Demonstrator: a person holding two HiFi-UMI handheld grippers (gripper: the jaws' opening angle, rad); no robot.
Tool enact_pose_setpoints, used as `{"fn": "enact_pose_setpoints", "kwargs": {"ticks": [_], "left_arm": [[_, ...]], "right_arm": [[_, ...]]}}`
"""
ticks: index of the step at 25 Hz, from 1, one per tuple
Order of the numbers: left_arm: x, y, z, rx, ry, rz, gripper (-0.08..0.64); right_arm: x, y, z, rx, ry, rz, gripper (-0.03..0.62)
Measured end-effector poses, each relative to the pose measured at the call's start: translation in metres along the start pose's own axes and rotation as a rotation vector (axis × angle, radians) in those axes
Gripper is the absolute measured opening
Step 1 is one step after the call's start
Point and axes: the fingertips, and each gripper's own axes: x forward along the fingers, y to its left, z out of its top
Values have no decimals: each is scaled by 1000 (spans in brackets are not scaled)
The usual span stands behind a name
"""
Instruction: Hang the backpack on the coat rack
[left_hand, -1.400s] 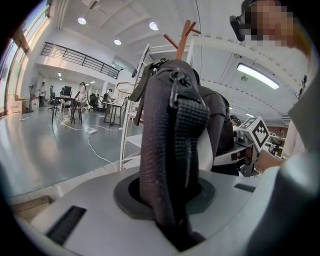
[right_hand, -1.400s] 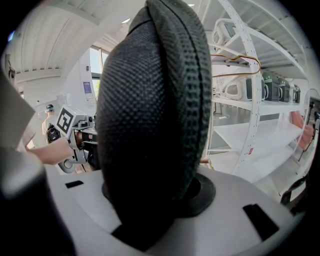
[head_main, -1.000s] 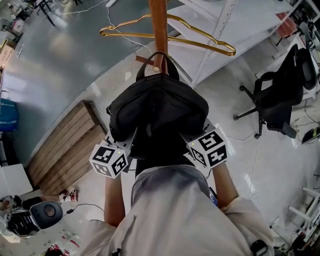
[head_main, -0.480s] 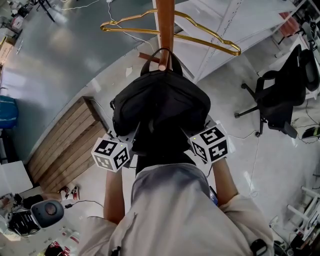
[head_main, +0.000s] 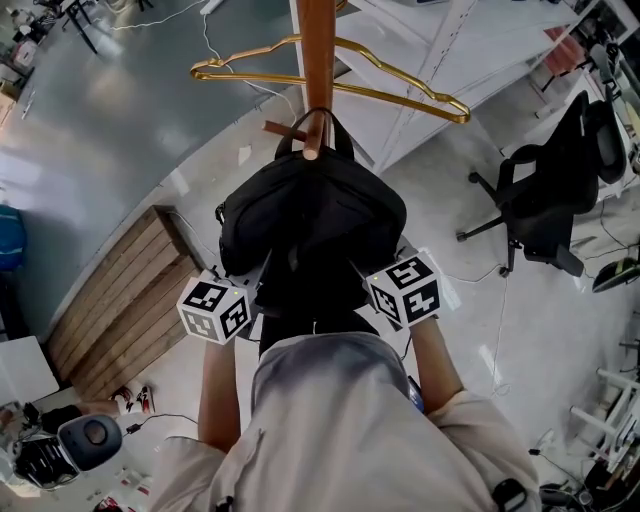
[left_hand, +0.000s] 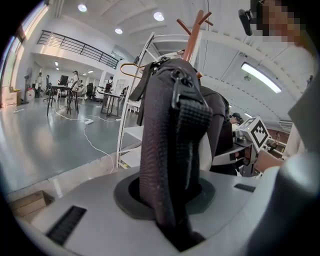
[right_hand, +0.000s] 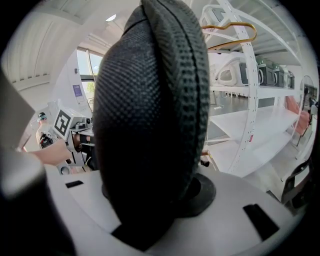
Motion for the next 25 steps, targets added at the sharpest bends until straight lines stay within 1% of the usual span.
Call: {"fn": "enact_pose_setpoints", "kwargs": {"ticks": [5,18,25], "left_arm": [[6,4,-4,-20,10,-7,75],[19,12,-14,-36,44,-19,75],[28,18,-24,-66,52,-24,75]], "right_arm": [[5,-4,-2,9,16,-5,153],[17,-12,-11,47,45,-4,155],[26,-19,-18,54,60,-6,156]]}}
